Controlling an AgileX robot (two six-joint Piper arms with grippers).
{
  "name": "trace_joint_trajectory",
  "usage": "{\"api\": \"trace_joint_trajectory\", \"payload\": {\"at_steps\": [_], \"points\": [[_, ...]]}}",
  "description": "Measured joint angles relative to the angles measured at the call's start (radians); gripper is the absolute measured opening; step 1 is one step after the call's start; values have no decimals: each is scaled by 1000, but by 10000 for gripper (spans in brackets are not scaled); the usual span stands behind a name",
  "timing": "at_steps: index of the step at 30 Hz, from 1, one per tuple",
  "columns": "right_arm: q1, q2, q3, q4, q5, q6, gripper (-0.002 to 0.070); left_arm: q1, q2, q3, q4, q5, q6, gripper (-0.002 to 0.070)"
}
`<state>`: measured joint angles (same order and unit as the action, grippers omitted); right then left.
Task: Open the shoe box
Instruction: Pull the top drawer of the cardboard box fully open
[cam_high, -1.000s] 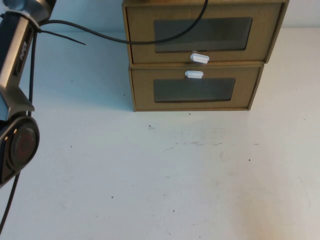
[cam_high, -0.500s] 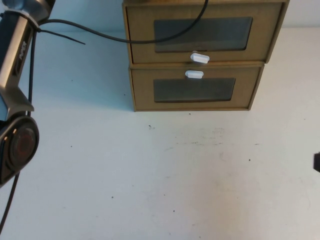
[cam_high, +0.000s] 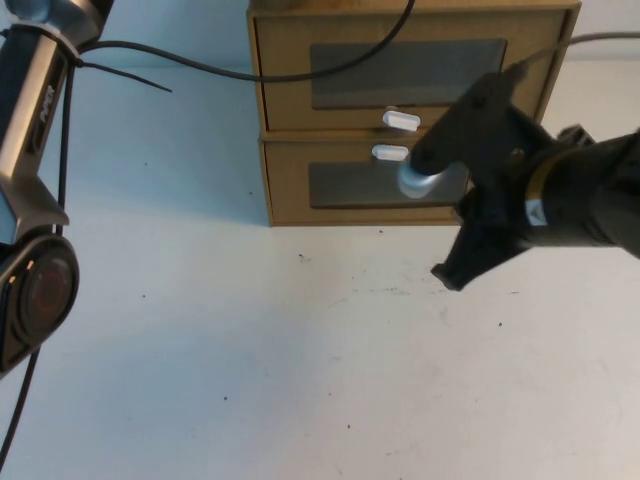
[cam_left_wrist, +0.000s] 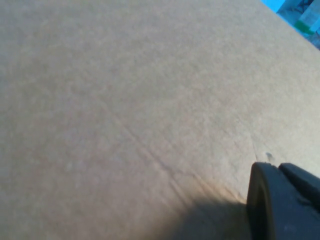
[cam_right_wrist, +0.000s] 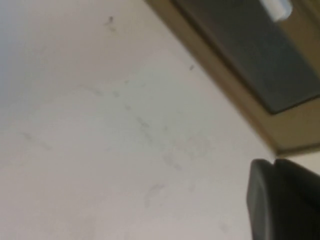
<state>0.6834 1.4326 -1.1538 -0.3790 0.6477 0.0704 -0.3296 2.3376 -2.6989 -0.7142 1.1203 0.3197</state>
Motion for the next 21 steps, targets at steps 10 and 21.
{"api": "trace_joint_trajectory", "payload": {"at_steps": [10,21], "points": [[32,171,-51,-498,-164,84,44,8,0,0,-12,18,-139,-4],[32,307,-60,-1189,-209,638,233,11,0,-4,-26,47,-183,-4]]}}
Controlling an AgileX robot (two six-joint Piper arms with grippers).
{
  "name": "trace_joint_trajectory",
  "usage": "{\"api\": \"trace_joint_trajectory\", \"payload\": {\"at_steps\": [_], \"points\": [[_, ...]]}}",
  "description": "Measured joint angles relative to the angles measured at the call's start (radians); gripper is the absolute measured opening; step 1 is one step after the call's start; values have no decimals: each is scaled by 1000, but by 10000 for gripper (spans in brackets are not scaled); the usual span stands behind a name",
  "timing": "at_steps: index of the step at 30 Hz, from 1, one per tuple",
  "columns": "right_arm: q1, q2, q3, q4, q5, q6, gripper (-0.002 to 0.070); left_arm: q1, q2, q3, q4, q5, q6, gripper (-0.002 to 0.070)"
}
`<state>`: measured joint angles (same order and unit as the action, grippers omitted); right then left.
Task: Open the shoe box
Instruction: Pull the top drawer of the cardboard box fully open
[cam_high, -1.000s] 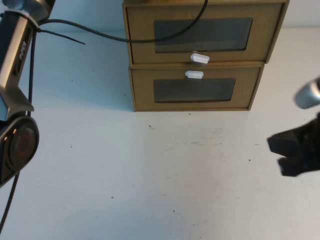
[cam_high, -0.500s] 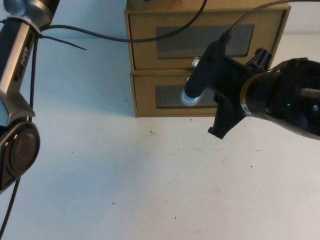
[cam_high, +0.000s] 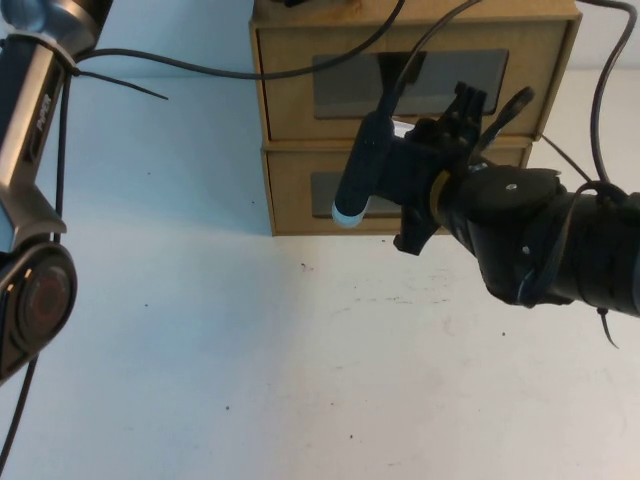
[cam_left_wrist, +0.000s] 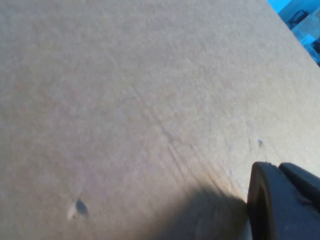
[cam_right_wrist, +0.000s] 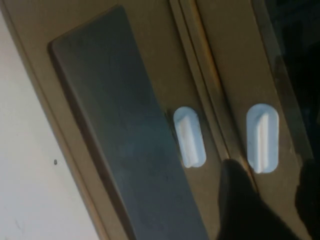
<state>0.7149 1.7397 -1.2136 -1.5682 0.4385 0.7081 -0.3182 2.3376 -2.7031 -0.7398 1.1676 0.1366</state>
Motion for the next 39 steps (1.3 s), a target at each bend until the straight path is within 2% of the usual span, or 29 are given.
{"api": "trace_joint_trajectory", "payload": {"at_steps": [6,14,21,39], "points": [[0,43,-24,-83,21,93,238,0,0,0,0,4,-13,-4],[0,109,-103,-93,64,103,236,0,0,0,0,6,-13,-4],[-13,145,-115,-94,76,103,206,0,0,0,0,6,-15,-4],[-45,152,-136,-91,48,105,202,0,0,0,0,8,-15,-4]]}}
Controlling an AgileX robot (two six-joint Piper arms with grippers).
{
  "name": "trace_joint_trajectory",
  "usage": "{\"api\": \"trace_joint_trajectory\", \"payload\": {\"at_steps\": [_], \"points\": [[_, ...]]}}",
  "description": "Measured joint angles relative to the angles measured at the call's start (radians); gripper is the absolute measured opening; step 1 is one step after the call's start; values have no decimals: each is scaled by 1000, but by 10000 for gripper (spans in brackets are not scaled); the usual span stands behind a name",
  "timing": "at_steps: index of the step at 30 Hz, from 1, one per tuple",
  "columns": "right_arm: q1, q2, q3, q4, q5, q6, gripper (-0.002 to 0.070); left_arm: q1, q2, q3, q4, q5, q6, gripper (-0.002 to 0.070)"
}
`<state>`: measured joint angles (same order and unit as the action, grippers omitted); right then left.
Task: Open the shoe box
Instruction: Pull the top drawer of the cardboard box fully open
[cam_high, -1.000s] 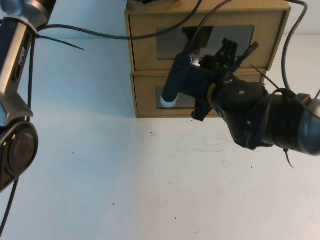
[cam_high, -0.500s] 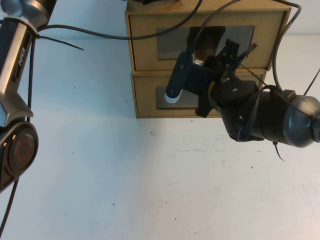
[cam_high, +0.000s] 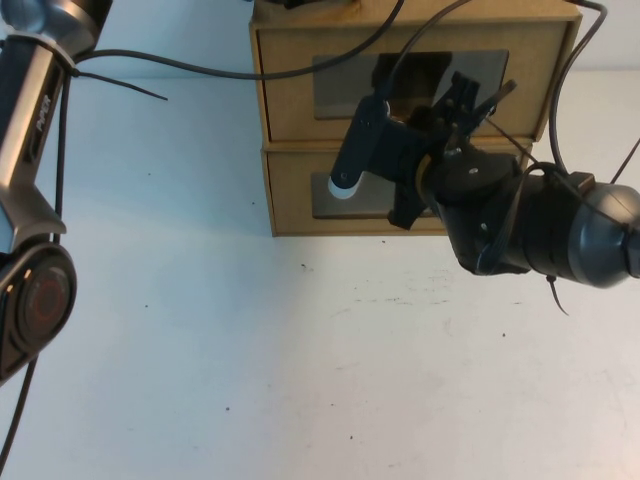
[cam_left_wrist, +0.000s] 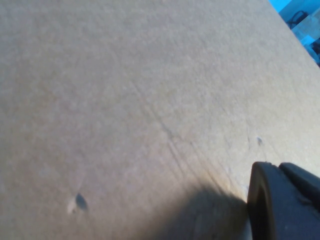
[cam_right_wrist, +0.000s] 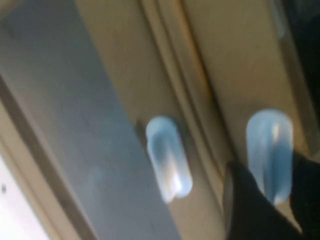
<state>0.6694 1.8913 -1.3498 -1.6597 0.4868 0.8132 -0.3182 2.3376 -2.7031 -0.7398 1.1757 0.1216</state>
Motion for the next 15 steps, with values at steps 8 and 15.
{"api": "trace_joint_trajectory", "payload": {"at_steps": [8,15], "points": [[0,9,-30,2,-15,4,158,2,0,0,-2,0,0,-4],[0,21,-36,-3,-4,4,134,2,0,0,-2,2,0,-4]]}}
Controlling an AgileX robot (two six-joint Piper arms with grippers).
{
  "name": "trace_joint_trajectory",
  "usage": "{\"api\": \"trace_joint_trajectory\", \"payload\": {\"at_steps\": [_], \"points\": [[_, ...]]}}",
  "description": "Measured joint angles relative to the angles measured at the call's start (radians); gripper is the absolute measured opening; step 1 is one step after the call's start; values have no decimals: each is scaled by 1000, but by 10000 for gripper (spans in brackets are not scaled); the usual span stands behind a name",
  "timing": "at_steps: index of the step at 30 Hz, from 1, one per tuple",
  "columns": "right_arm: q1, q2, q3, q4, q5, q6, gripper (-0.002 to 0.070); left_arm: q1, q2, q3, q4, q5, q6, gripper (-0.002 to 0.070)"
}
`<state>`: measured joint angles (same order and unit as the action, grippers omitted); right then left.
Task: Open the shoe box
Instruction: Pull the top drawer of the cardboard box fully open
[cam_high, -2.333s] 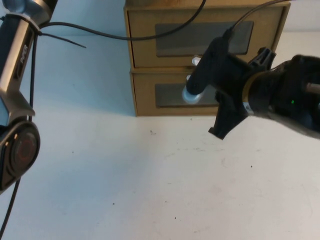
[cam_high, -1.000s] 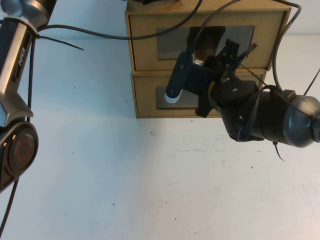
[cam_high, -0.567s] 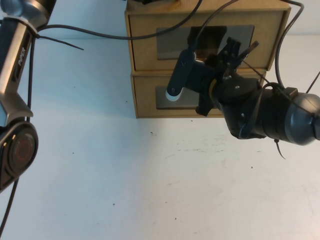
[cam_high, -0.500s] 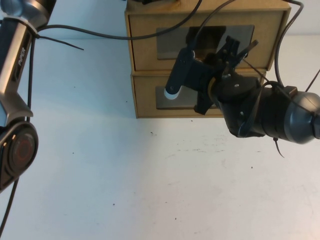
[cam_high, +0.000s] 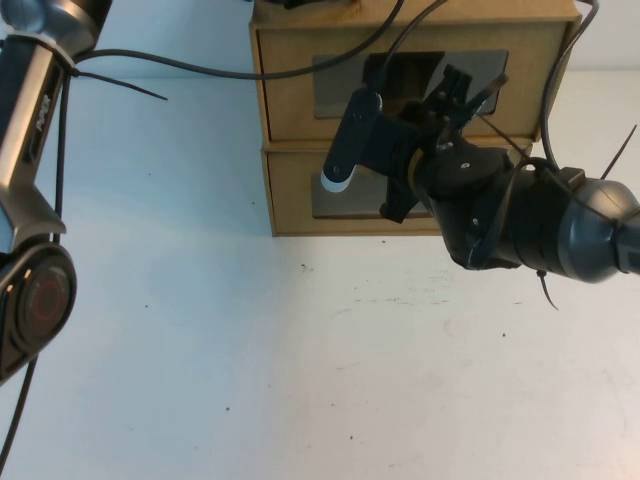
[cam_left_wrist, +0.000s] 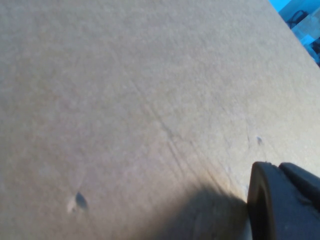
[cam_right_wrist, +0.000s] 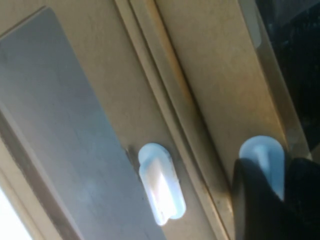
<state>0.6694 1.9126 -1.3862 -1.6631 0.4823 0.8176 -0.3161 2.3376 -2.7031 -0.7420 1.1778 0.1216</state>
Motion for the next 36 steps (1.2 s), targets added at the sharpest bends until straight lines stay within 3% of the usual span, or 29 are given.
{"api": "trace_joint_trajectory", "payload": {"at_steps": [4,12,16,27,36], "points": [[2,2,0,-9,8,-3,75,0,0,0,0,0,0,-4],[14,0,2,5,27,-55,69,0,0,0,0,0,-12,-4],[35,-36,47,55,36,-79,18,0,0,0,0,8,-31,-4],[89,-199,218,167,56,-90,13,-2,-5,0,-25,54,-64,-4],[212,-363,372,270,167,-91,13,-2,-8,0,-36,64,-75,-4]]}}
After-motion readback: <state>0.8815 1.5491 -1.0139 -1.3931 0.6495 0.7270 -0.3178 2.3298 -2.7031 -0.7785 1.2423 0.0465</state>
